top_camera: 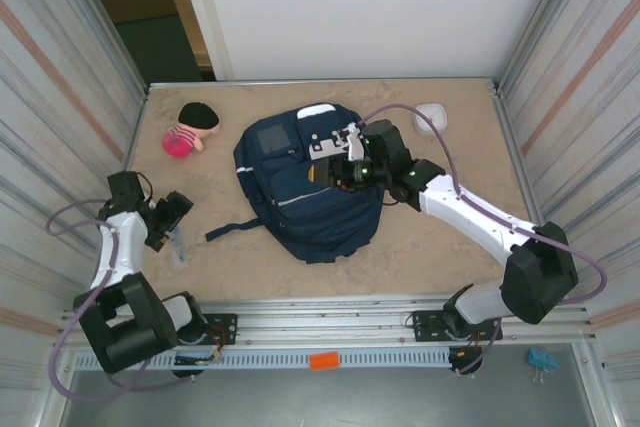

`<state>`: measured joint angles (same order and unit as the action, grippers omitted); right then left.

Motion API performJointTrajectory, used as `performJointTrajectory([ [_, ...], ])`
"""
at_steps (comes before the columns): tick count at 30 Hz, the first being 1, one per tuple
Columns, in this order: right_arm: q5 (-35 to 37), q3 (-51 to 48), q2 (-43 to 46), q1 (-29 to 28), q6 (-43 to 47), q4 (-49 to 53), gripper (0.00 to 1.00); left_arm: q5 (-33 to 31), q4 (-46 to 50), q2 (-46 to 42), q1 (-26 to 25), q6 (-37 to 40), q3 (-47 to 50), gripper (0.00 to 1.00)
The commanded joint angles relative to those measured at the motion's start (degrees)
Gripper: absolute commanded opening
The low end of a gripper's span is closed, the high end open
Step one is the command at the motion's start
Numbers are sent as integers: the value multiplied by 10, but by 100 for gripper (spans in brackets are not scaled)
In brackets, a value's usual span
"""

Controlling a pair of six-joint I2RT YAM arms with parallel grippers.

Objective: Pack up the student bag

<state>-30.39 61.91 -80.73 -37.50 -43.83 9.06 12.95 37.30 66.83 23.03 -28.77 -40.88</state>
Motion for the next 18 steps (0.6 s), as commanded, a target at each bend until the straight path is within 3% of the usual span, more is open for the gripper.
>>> performJointTrajectory([
  [1,-21,5,-10,7,32,0,44,-15,-15,44,4,28,-29,89],
  [10,-25,-5,-1,32,43,9,45,39,-72,95,-3,-30,13,85],
  [18,-40,7,-14,36,40,2,48,59,-120,101,-103,-116,20,85],
])
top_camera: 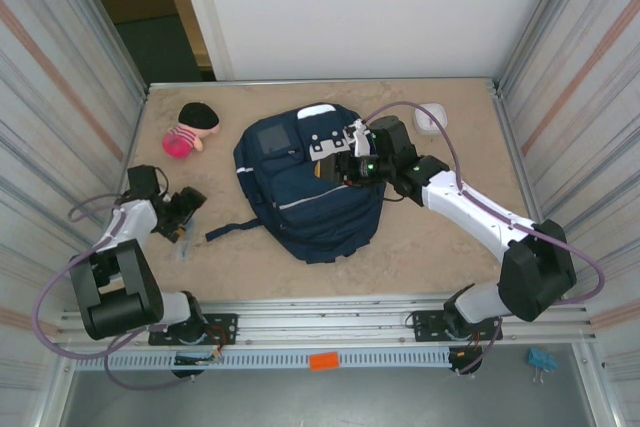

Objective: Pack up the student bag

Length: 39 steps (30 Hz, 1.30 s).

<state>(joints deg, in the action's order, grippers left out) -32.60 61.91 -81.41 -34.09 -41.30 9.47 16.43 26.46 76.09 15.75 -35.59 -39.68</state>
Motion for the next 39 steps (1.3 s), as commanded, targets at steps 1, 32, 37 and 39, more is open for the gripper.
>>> performJointTrajectory([
  [1,-19,8,-8,1,14,-3,48,21,-10,10,-42,-54,0,85],
  [32,0,21,-8,-12,26,16,50,6,88,54,35,86,-50,92],
  [37,-2,26,-13,-12,28,15,50,-5,106,2,10,66,-24,91],
  [39,-3,26,-15,-14,28,13,50,-6,114,-11,2,60,-15,90],
])
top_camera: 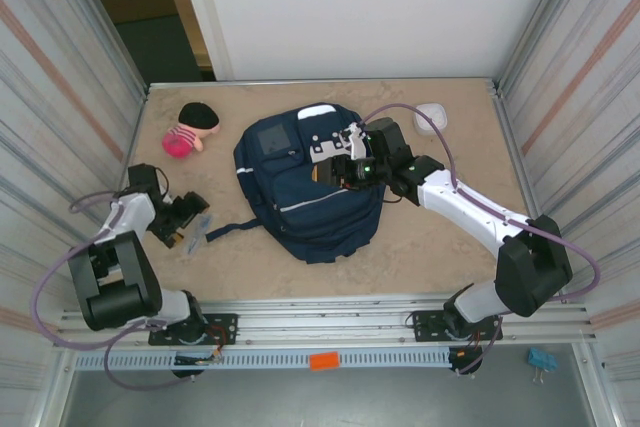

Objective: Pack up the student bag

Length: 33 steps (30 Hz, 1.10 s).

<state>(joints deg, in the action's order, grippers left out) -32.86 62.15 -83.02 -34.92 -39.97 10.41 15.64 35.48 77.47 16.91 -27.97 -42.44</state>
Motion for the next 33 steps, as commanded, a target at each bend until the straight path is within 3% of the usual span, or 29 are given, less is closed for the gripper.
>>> performJointTrajectory([
  [1,0,26,0,-6,15,3,50,1,27,-30,-13,-20,17,90],
  [16,-8,46,-15,-16,22,5,50,-51,51,-70,-52,-24,16,90],
  [22,-8,49,-16,-19,24,9,50,-64,42,-23,-28,7,-27,92],
  [33,7,41,-5,-22,29,19,50,-50,-5,34,-22,5,-1,90],
])
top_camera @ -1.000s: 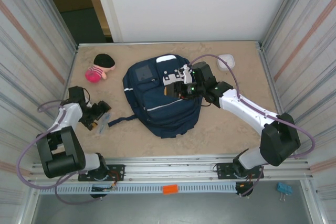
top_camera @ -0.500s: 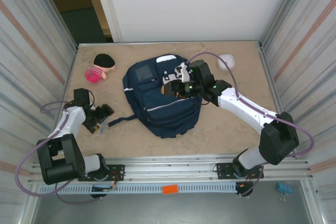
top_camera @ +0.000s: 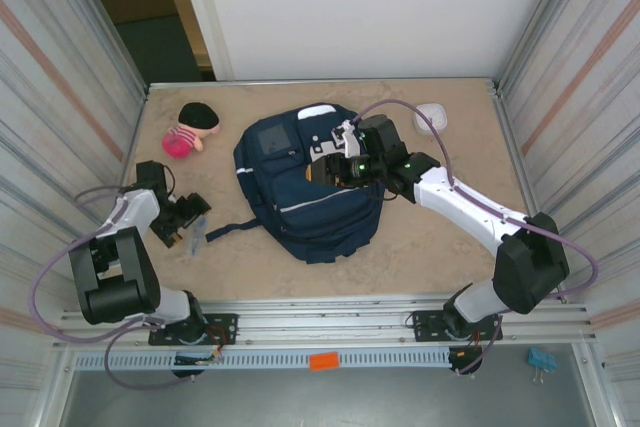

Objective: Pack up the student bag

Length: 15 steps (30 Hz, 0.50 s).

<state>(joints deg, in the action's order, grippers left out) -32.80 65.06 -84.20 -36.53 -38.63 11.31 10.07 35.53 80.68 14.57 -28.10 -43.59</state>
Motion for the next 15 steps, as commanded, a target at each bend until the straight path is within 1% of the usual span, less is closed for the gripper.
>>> performJointTrajectory([
  [1,6,12,7,-6,15,10,50,7,-5,-3,0,5,16,89],
  [4,5,11,5,-6,15,8,51,-3,1,-27,-6,2,31,85],
  [10,-1,18,-4,-9,16,6,51,-32,28,-73,-30,-5,56,84],
  [15,-1,19,-7,-12,17,6,51,-50,37,-83,-40,-10,67,81],
])
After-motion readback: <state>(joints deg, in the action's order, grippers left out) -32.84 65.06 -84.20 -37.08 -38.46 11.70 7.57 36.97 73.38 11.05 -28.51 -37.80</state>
